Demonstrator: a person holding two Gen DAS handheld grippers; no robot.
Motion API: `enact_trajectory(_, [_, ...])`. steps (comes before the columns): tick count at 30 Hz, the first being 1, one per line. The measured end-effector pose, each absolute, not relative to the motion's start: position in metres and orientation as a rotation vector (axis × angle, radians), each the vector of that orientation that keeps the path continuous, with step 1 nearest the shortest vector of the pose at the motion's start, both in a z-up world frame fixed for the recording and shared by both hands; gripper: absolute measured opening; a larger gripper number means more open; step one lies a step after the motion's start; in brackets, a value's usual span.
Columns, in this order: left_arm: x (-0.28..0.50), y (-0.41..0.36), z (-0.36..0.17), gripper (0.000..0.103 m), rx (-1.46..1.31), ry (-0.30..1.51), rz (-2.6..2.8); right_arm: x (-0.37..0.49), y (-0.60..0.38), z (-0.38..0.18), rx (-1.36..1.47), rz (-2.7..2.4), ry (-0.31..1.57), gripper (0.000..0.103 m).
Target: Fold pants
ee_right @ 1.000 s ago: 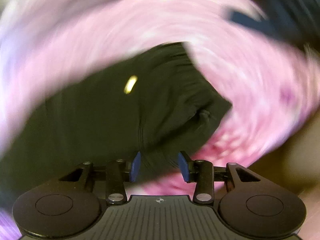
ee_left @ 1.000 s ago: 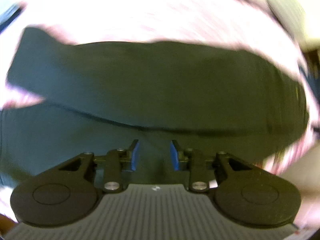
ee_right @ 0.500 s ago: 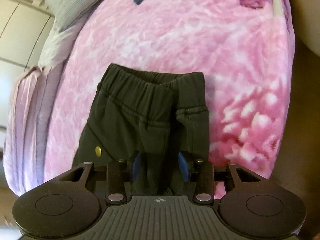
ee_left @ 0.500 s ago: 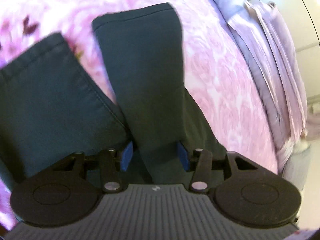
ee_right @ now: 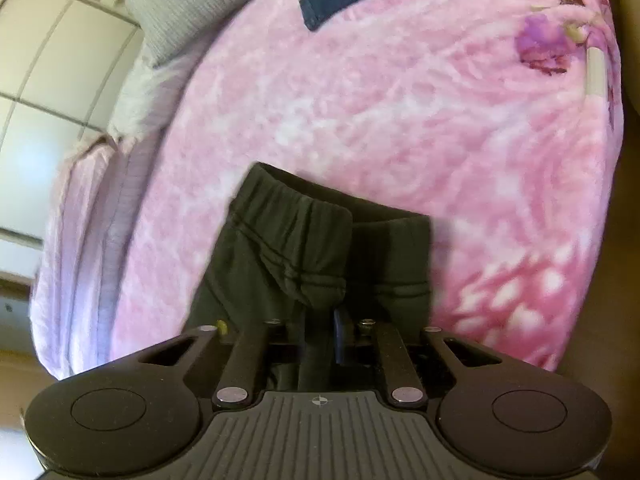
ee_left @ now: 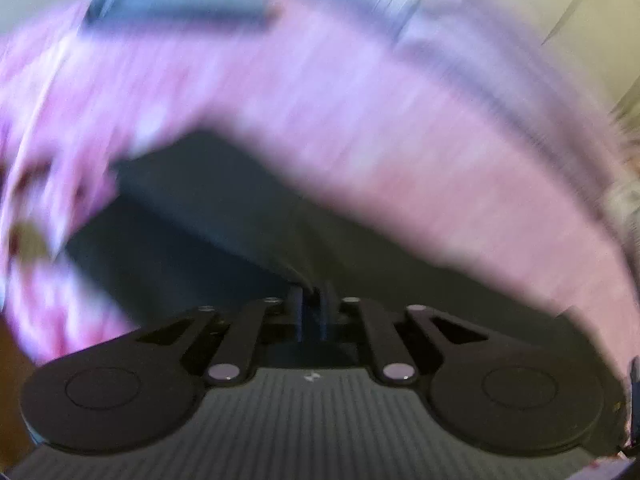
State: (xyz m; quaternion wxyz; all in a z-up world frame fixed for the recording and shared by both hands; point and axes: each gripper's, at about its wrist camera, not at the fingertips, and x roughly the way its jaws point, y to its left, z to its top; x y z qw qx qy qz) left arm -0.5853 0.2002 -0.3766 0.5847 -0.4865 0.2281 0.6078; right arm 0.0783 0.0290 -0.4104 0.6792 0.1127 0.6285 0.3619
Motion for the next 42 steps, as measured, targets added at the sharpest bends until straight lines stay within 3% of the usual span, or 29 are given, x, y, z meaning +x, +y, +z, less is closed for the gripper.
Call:
enact_trajectory(2, [-0.6, 0.194, -0.397, 0.009, -1.29, 0.434, 1.446, 0.079, 0.032, -0.415, 0.221, 0.822, 1.444, 0.02])
enact_trajectory(6, [-0.619, 0.19, -0.398, 0.029, -1.399, 0.13, 1.535, 0.08, 0.028, -0.418, 0.266, 0.862, 1.421, 0.032])
enact_trajectory(13, [-0.63, 0.192, -0.404, 0.026, -1.424, 0.132, 1.556, 0.086, 0.021, -0.437, 0.406, 0.839, 1.438, 0.036])
enact_trajectory(14, [-0.63, 0.198, -0.406, 0.023, -1.412, 0.149, 1.561, 0.086, 0.023, -0.44, 0.409, 0.842, 1.441, 0.036])
enact_trajectory(15, [-0.628, 0.203, -0.406, 0.006, -1.384, 0.183, 1.575, 0.086, 0.025, -0.439, 0.4, 0.848, 1.434, 0.031])
enact_trajectory(16, [-0.624, 0.206, -0.404, 0.002, -1.341, 0.243, 1.584, 0.085, 0.029, -0.435, 0.356, 0.852, 1.409, 0.01])
enact_trajectory(22, [-0.612, 0.195, -0.368, 0.002, -1.099, 0.354, 1.563, 0.092, 0.016, -0.393, 0.328, 0.99, 1.344, 0.008])
enact_trajectory(27, [-0.606, 0.175, -0.389, 0.003, -1.086, 0.564, 1.568, 0.1, 0.017, -0.425, 0.194, 0.886, 1.436, 0.008])
enact_trajectory(33, [-0.603, 0.171, -0.395, 0.003, -1.048, 0.557, 1.578, 0.101, 0.018, -0.424, 0.18, 0.909, 1.435, 0.008])
enact_trajectory(42, [-0.624, 0.163, -0.4, 0.007, -1.23, 0.345, 1.616, 0.1, 0.019, -0.425, 0.183, 0.89, 1.445, 0.008])
